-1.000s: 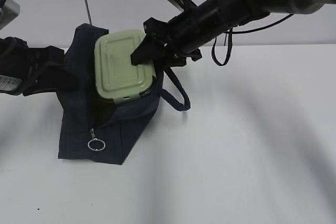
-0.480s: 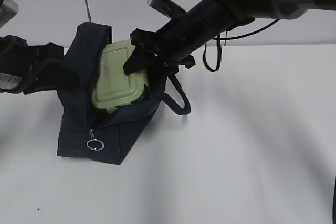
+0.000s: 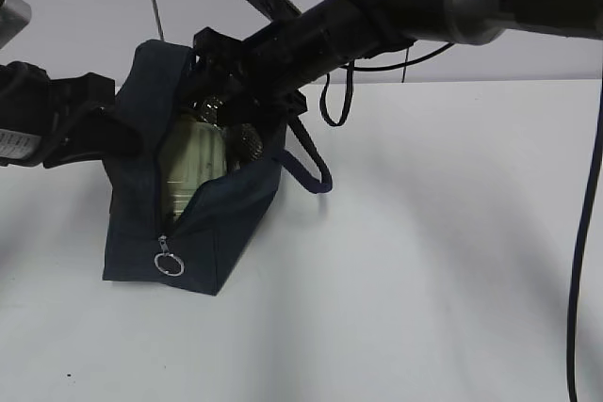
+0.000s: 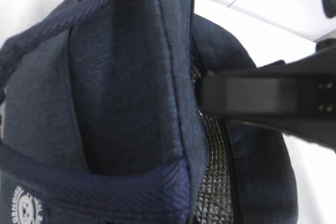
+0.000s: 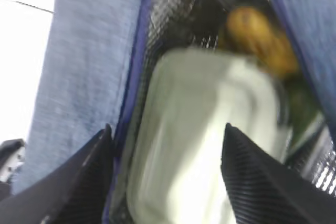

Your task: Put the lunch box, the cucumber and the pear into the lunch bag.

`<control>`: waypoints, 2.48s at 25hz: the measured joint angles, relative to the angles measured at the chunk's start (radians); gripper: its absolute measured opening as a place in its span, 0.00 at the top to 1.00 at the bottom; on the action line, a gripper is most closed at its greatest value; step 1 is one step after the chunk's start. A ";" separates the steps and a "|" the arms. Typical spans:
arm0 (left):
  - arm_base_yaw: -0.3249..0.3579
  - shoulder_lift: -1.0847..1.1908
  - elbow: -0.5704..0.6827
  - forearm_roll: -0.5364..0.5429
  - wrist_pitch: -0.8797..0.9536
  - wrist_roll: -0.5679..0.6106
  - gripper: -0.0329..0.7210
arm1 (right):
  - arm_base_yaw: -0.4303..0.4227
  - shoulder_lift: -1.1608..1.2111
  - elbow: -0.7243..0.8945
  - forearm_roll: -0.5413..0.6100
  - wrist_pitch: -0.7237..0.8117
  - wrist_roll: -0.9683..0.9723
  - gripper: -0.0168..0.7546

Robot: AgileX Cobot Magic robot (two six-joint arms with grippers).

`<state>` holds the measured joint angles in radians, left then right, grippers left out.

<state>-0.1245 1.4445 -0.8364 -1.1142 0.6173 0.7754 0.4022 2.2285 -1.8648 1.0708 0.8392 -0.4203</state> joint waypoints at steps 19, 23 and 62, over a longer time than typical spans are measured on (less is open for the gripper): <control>0.000 0.001 0.000 -0.001 0.001 0.000 0.98 | -0.036 0.000 -0.338 -0.552 0.388 0.247 0.33; 0.000 0.001 0.000 -0.001 0.000 0.000 0.98 | 0.003 0.013 -0.340 -0.561 0.392 0.248 0.33; -0.293 0.158 -0.144 -0.147 -0.126 0.000 0.98 | -0.124 -0.174 -0.111 -0.791 0.413 0.184 0.97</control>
<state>-0.4174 1.6027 -0.9801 -1.2617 0.4912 0.7754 0.2785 2.0546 -1.9755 0.2799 1.2526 -0.2360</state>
